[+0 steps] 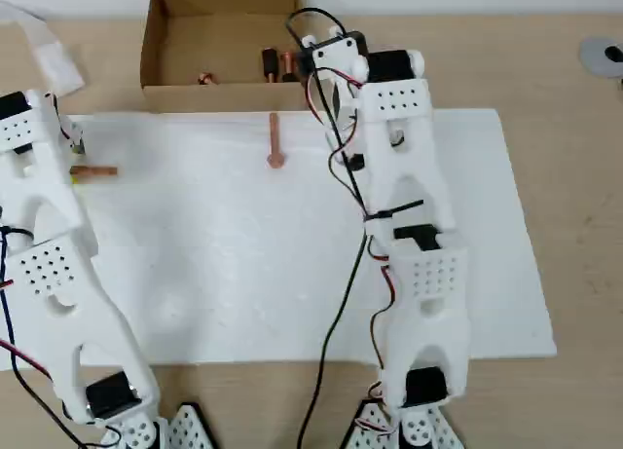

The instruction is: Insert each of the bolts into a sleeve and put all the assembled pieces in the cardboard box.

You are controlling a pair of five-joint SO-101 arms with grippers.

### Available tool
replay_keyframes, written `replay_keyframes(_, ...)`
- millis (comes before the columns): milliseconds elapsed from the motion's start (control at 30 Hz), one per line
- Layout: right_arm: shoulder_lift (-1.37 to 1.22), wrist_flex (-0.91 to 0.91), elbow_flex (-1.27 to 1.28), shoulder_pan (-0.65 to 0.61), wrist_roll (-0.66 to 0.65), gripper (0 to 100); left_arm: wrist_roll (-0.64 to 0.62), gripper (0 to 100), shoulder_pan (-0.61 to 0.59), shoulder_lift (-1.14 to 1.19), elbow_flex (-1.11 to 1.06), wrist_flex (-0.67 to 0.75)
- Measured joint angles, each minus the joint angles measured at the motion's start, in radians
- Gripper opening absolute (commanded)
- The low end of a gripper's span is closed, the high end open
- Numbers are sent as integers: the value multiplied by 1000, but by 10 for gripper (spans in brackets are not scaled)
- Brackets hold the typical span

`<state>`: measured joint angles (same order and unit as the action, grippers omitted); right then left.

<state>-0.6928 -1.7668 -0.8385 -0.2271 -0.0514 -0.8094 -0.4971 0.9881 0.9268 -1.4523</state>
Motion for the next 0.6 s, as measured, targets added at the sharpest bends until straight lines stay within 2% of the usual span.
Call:
replay_keyframes(100, 0, 0, 0, 0, 0, 10, -2, 0, 0, 8, 20, -3)
replay_keyframes(400, 0, 0, 0, 0, 0, 10, 5, 2, -28, 14, 37, -57)
replay_keyframes(600, 0, 0, 0, -3, 0, 10, 213, 2, -51, 20, 187, -256)
